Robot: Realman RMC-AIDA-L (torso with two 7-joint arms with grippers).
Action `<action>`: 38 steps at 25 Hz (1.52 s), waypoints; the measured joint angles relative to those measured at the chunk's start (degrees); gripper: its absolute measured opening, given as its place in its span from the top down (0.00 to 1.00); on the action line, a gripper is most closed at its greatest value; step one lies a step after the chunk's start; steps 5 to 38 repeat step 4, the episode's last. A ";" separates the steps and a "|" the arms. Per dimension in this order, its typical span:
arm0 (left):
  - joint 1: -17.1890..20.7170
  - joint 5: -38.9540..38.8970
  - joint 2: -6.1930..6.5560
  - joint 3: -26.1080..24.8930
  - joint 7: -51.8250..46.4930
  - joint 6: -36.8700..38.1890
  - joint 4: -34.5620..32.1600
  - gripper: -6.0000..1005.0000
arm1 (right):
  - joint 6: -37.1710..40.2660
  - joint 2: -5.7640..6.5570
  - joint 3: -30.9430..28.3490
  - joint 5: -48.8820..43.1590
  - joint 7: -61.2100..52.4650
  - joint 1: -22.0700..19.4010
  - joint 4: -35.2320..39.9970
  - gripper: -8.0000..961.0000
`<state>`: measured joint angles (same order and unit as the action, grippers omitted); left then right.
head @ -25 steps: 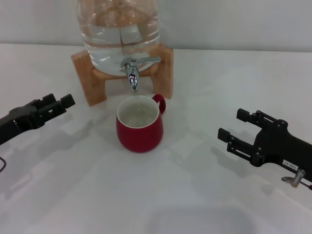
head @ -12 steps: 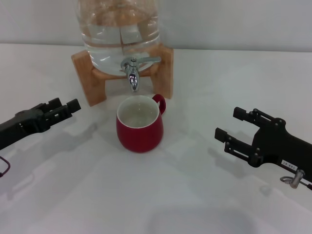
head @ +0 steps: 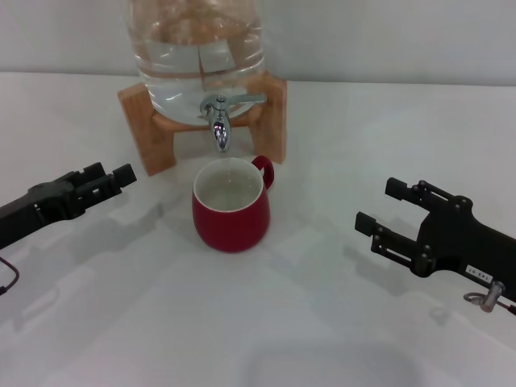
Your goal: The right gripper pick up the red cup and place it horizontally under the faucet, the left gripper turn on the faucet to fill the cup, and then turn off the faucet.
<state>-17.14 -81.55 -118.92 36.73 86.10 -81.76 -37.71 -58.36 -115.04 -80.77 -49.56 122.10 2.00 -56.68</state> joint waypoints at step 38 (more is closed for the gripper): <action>0.00 0.00 0.00 0.00 -0.17 -0.10 0.00 0.12 | 0.00 0.00 0.00 -0.01 -0.09 0.02 -0.01 0.26</action>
